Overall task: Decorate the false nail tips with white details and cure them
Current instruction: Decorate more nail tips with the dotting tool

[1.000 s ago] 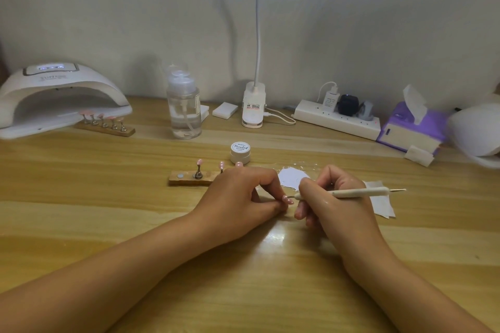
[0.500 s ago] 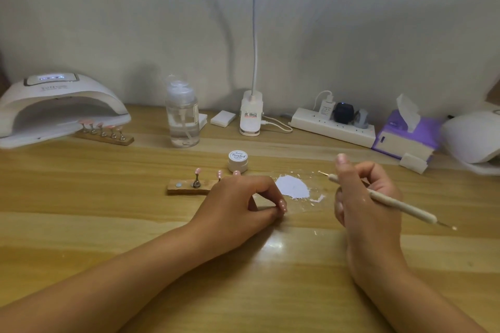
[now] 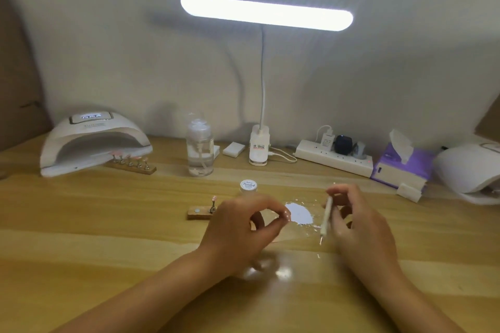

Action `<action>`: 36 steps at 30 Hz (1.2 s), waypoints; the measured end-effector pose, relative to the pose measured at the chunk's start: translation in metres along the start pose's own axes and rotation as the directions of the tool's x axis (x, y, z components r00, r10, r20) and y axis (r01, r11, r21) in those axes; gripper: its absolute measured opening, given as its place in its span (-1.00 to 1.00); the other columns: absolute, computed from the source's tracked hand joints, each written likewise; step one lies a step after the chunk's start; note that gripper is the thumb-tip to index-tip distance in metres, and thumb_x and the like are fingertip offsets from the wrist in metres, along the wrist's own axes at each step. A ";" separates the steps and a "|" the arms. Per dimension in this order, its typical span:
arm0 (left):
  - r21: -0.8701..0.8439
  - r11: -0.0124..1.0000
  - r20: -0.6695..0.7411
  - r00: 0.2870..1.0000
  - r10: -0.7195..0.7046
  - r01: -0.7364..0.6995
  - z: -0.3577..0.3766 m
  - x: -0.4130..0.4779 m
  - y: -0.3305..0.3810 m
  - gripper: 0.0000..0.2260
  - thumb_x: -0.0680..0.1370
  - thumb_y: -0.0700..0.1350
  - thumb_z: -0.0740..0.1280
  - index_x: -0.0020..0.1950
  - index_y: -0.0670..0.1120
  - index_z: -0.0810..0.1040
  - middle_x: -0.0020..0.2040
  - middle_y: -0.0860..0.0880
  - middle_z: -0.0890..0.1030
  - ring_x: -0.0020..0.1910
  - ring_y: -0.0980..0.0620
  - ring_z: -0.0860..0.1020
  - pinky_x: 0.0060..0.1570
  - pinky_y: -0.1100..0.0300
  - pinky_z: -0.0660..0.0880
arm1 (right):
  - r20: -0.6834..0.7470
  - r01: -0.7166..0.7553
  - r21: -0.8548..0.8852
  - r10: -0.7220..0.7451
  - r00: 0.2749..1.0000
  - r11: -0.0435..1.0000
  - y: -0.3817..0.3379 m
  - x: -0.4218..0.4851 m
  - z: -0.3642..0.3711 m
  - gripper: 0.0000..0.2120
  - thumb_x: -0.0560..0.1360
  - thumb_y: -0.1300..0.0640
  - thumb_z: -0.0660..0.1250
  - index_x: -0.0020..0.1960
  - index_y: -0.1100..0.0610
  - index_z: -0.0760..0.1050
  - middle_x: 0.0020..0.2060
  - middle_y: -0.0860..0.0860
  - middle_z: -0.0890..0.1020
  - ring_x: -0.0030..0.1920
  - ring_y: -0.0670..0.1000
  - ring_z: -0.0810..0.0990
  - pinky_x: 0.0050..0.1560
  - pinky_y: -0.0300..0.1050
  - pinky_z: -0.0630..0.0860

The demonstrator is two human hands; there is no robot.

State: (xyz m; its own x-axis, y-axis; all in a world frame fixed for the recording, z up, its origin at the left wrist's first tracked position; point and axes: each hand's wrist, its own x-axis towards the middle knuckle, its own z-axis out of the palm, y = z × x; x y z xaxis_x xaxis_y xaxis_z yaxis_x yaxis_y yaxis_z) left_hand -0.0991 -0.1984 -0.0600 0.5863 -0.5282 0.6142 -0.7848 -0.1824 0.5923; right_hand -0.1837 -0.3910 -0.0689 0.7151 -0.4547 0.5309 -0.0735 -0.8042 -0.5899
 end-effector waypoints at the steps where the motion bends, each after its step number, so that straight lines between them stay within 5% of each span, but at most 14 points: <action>1: -0.045 0.998 -0.034 0.998 -0.052 0.050 -0.008 0.005 0.000 -0.92 0.47 -0.11 0.50 -0.11 0.07 0.67 -0.18 0.29 0.66 -0.41 0.14 0.58 -0.34 0.38 0.43 | 0.002 -0.004 -0.015 0.004 1.000 1.000 0.002 0.000 -0.002 -0.67 0.53 0.27 0.33 0.04 -0.17 0.44 -0.20 -0.20 0.62 -0.22 -0.14 0.57 -0.26 -0.03 0.48; 6: -0.216 0.899 -0.033 0.918 -0.395 0.380 -0.085 0.032 -0.022 -0.92 0.45 -0.11 0.52 -0.09 -0.02 0.67 -0.10 0.05 0.72 -0.17 0.10 0.66 -0.12 0.30 0.59 | -0.008 -0.127 0.179 0.130 0.991 0.976 0.002 0.000 -0.010 -0.71 0.59 0.24 0.26 -0.11 -0.16 0.51 -0.29 -0.19 0.62 -0.25 -0.17 0.55 -0.28 -0.07 0.42; 11: -0.113 0.835 0.171 0.839 -0.517 0.538 -0.119 0.004 -0.059 -0.93 0.44 -0.18 0.52 -0.15 -0.04 0.67 -0.07 -0.03 0.72 -0.07 0.05 0.68 0.04 0.19 0.60 | 0.092 -0.116 0.036 0.113 0.989 0.993 -0.006 -0.004 -0.006 -0.80 0.54 0.14 0.35 -0.17 -0.15 0.49 -0.28 -0.15 0.61 -0.20 -0.10 0.54 0.00 0.07 0.48; 15: 0.031 0.853 0.128 0.844 -0.520 0.521 -0.109 -0.001 -0.074 -0.89 0.45 -0.17 0.52 -0.21 0.03 0.68 -0.09 0.07 0.72 -0.26 0.20 0.57 -0.12 0.24 0.54 | 0.145 -0.062 -0.084 0.073 0.987 0.995 -0.011 -0.010 -0.002 -0.82 0.54 0.07 0.35 -0.15 -0.20 0.48 -0.24 -0.23 0.60 -0.14 -0.22 0.48 0.05 -0.02 0.27; 20: 0.147 0.862 0.114 0.858 -0.502 0.485 -0.098 -0.003 -0.085 -0.84 0.41 -0.09 0.54 -0.24 0.18 0.66 -0.08 0.23 0.69 -0.13 0.22 0.56 -0.09 0.21 0.48 | 0.194 -0.049 -0.095 0.066 0.979 0.994 -0.010 -0.009 -0.004 -0.82 0.58 0.03 0.33 0.00 -0.29 0.49 -0.18 -0.26 0.60 -0.10 -0.24 0.49 -0.04 -0.09 0.15; 25: 0.145 0.860 0.123 0.854 -0.506 0.489 -0.096 -0.005 -0.091 -0.89 0.43 -0.10 0.54 -0.18 0.11 0.67 -0.06 0.16 0.70 -0.10 0.13 0.63 0.05 0.05 0.58 | 0.221 -0.038 -0.099 0.059 0.973 0.994 -0.010 -0.009 -0.003 -0.74 0.58 -0.01 0.33 0.14 -0.31 0.34 -0.23 -0.23 0.58 -0.12 -0.23 0.50 -0.04 -0.10 0.16; 31: 0.211 0.852 0.265 0.811 -0.521 0.479 -0.101 -0.009 -0.095 -0.65 0.37 0.12 0.55 0.12 0.21 0.60 0.05 0.21 0.63 0.03 0.21 0.58 0.04 0.28 0.52 | 0.171 -0.118 -0.163 0.146 0.974 0.980 -0.004 -0.006 0.003 -0.80 0.55 -0.09 0.34 -0.11 -0.10 0.32 -0.26 -0.17 0.58 -0.10 -0.12 0.53 0.01 -0.09 0.16; 36: 0.218 0.867 0.261 0.829 -0.495 0.449 -0.101 -0.009 -0.095 -0.78 0.40 0.08 0.54 0.03 0.18 0.67 0.01 0.15 0.63 0.00 0.17 0.59 0.08 0.20 0.54 | 0.150 -0.131 -0.282 0.178 0.972 0.950 -0.003 -0.004 0.000 -0.81 0.55 -0.16 0.25 -0.12 -0.09 0.31 -0.19 -0.18 0.54 -0.05 -0.08 0.49 0.09 -0.06 0.27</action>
State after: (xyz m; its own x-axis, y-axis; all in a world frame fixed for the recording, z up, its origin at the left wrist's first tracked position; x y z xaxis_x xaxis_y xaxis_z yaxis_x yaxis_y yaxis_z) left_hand -0.0093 -0.0930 -0.0692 0.8221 -0.5637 0.0798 -0.4606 -0.5760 0.6754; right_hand -0.1867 -0.3867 -0.0689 0.7867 -0.5280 0.3199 -0.3592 -0.8129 -0.4584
